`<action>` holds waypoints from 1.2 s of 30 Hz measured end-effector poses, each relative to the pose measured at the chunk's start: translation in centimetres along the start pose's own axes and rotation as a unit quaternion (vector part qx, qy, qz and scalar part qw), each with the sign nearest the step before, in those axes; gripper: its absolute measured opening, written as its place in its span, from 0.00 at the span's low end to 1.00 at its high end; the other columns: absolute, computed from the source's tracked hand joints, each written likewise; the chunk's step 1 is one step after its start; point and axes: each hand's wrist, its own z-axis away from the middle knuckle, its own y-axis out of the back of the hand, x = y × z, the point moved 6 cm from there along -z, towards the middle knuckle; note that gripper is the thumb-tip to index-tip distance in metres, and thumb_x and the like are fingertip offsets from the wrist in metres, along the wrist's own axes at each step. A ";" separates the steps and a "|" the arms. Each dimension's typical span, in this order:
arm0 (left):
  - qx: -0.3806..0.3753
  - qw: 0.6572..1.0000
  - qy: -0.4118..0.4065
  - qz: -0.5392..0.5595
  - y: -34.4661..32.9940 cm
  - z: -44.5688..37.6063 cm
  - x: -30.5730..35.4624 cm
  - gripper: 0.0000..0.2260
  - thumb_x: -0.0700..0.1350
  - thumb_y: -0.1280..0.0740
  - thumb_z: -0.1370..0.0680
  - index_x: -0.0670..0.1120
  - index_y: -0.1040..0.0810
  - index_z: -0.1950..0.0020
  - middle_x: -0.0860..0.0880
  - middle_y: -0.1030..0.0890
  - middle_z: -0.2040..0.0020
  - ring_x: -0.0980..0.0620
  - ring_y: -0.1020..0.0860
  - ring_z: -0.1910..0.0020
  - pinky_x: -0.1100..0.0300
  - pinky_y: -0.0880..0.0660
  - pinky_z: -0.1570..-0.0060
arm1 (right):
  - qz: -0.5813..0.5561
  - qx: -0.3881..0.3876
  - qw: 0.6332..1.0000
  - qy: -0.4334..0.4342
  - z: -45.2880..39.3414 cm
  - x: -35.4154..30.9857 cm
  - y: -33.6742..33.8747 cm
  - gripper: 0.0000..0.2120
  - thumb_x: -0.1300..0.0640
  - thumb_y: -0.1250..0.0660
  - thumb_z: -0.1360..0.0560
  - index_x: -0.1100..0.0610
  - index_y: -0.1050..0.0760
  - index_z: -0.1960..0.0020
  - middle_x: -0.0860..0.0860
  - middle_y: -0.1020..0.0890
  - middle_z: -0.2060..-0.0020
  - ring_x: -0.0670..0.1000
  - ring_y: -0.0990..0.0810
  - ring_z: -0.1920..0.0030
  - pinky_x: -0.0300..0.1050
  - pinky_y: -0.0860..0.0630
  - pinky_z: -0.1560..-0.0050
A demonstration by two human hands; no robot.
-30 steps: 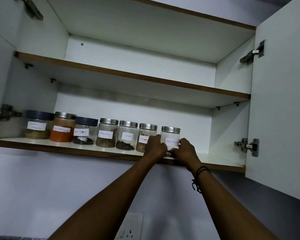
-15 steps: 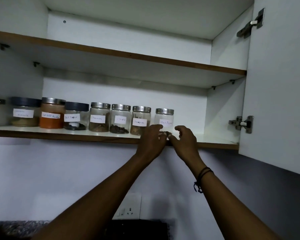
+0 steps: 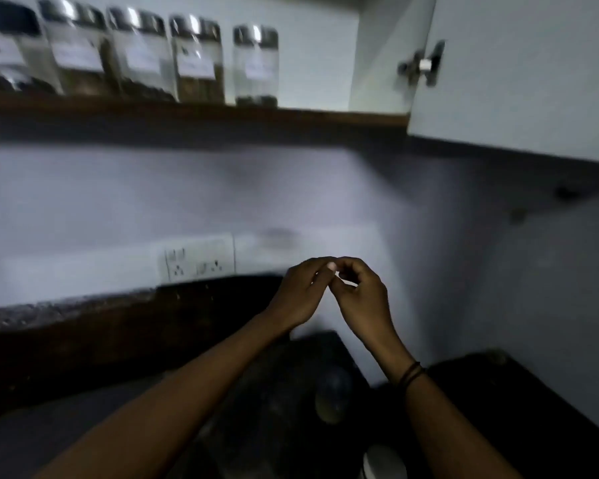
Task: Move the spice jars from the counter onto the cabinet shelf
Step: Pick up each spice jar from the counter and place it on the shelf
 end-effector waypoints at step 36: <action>-0.219 0.891 0.324 0.230 -25.8 26.3 -13.9 0.22 0.54 0.39 0.17 0.49 0.34 0.24 0.51 0.25 0.30 0.56 0.26 0.32 0.58 0.30 0.32 | -0.057 -0.094 0.929 -0.354 27.7 29.3 4.7 0.35 0.64 0.19 0.36 0.51 0.29 0.34 0.49 0.21 0.38 0.44 0.21 0.39 0.45 0.23 0.38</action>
